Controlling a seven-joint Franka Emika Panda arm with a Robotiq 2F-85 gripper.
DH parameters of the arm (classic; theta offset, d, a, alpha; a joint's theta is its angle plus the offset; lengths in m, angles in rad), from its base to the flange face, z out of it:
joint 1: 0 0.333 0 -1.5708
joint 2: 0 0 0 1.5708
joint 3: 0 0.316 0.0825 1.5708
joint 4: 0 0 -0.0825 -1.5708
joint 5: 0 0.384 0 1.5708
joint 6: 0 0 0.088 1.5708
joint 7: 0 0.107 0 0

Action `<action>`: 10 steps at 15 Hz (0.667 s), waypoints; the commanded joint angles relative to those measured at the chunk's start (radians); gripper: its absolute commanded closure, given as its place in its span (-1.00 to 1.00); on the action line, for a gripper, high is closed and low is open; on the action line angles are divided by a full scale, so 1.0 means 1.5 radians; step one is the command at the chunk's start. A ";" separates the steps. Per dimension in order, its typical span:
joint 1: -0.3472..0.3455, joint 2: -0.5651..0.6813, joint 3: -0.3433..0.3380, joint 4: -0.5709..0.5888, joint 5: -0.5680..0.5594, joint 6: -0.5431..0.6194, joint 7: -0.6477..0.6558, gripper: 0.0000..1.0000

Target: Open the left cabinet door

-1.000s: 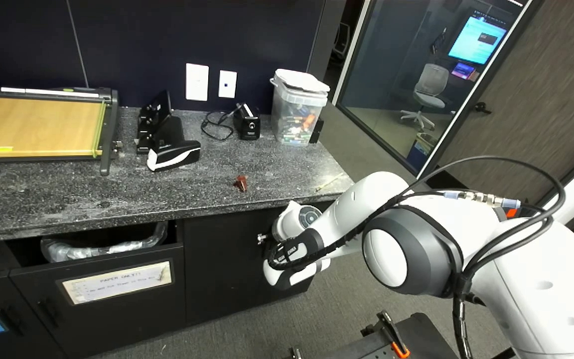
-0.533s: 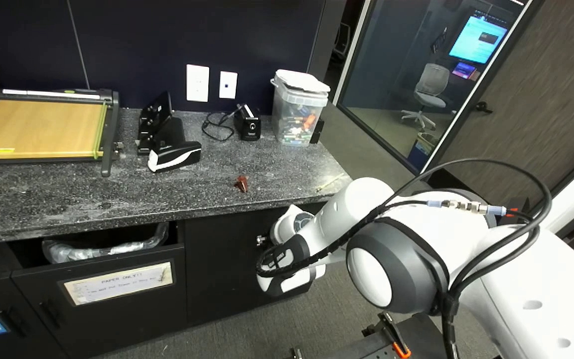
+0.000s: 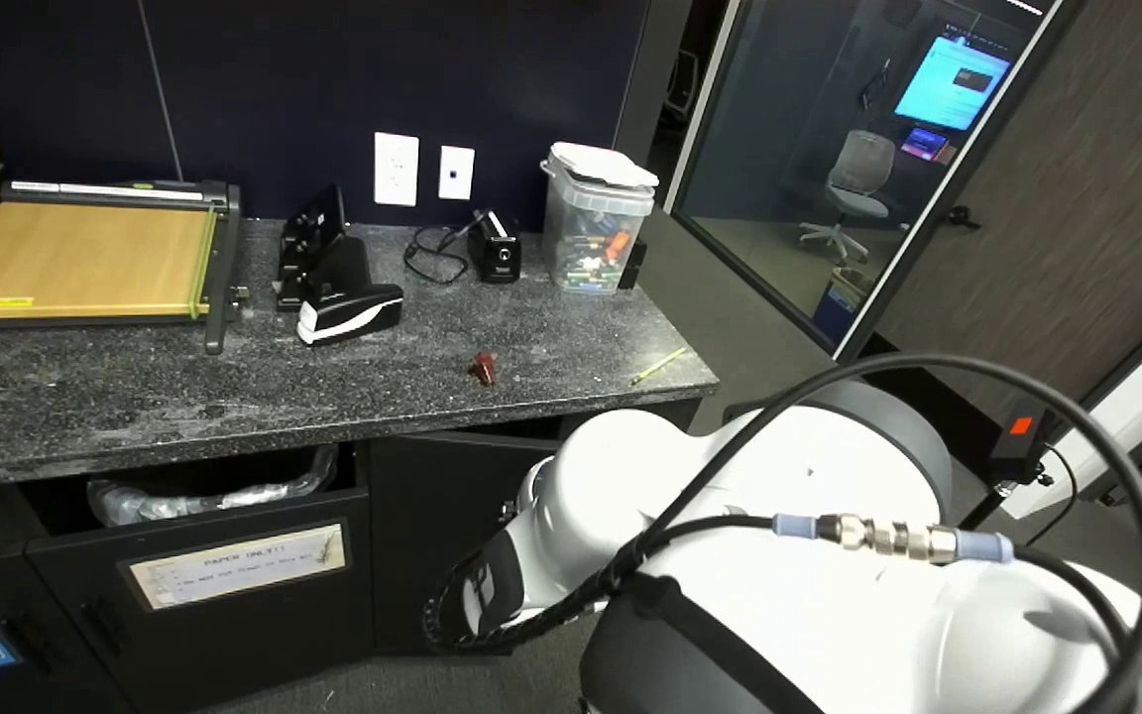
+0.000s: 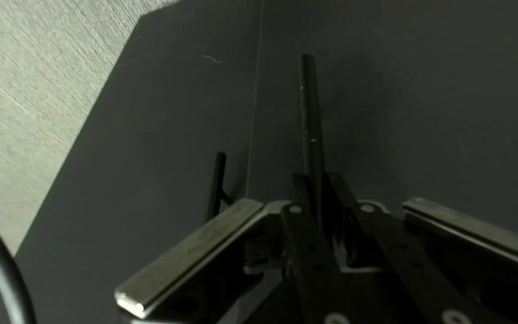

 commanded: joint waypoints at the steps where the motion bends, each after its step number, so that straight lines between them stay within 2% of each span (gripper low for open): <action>1: 0.103 -0.081 -0.037 -0.145 0.016 -0.089 0.044 0.93; 5: 0.119 -0.132 -0.009 -0.178 -0.012 -0.145 0.108 0.93; 8: 0.085 -0.174 0.022 -0.175 -0.045 -0.191 0.120 0.93; 9: 0.075 -0.189 0.028 -0.177 -0.057 -0.209 0.122 0.40; 10: 0.063 -0.204 0.037 -0.180 -0.069 -0.226 0.122 0.18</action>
